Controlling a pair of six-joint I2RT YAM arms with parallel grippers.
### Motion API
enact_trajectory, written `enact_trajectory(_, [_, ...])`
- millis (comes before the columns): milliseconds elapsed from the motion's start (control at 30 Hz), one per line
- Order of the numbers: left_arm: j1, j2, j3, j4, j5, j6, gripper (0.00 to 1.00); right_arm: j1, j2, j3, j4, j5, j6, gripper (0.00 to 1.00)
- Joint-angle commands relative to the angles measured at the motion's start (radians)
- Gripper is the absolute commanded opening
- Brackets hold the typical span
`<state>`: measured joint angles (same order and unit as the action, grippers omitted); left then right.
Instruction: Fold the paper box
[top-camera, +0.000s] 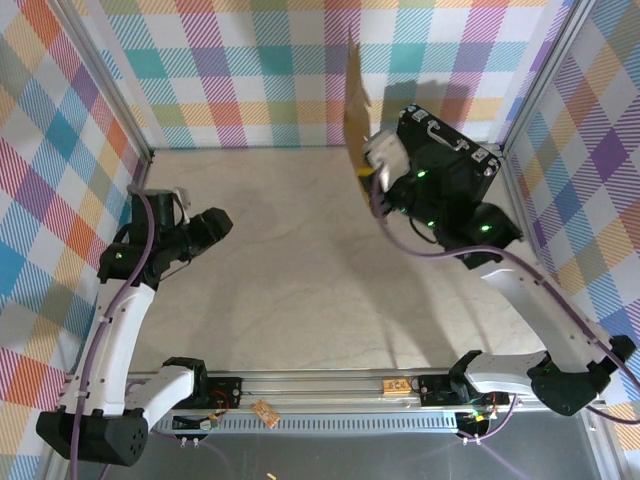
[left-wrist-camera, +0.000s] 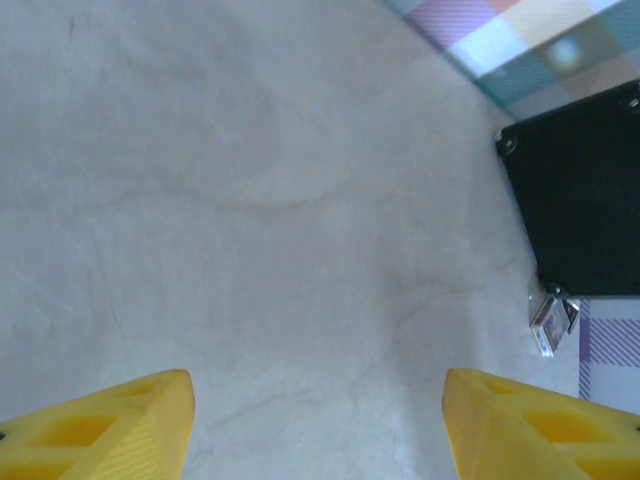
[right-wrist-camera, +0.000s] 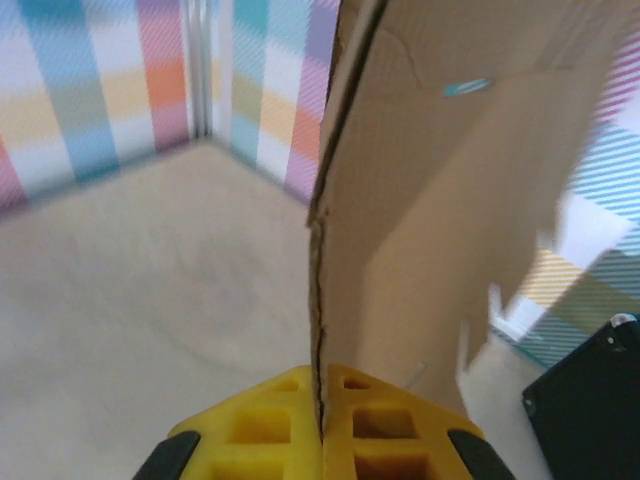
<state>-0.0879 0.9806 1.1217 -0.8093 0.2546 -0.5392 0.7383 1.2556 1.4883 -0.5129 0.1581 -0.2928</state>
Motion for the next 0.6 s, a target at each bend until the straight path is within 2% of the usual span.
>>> enact_trajectory(0, [0.008, -0.05, -0.072, 0.039, 0.084, -0.024, 0.67, 0.104, 0.088, -0.143, -0.005, 0.071, -0.303, 0.0])
enact_trajectory(200, [0.007, -0.148, -0.183, 0.021, 0.067, 0.003, 0.68, 0.271, 0.261, -0.271, 0.014, 0.221, -0.373, 0.0])
enact_trajectory(300, [0.008, -0.197, -0.221, -0.017, -0.036, -0.008, 0.68, 0.316, 0.346, -0.269, 0.026, 0.264, -0.339, 0.0])
enact_trajectory(433, [0.008, -0.313, -0.306, -0.001, -0.073, -0.023, 0.72, 0.356, 0.415, -0.284, 0.052, 0.269, -0.314, 0.0])
enact_trajectory(567, [0.008, -0.319, -0.354, -0.013, -0.04, -0.025, 0.73, 0.385, 0.459, -0.272, 0.033, 0.238, -0.284, 0.02])
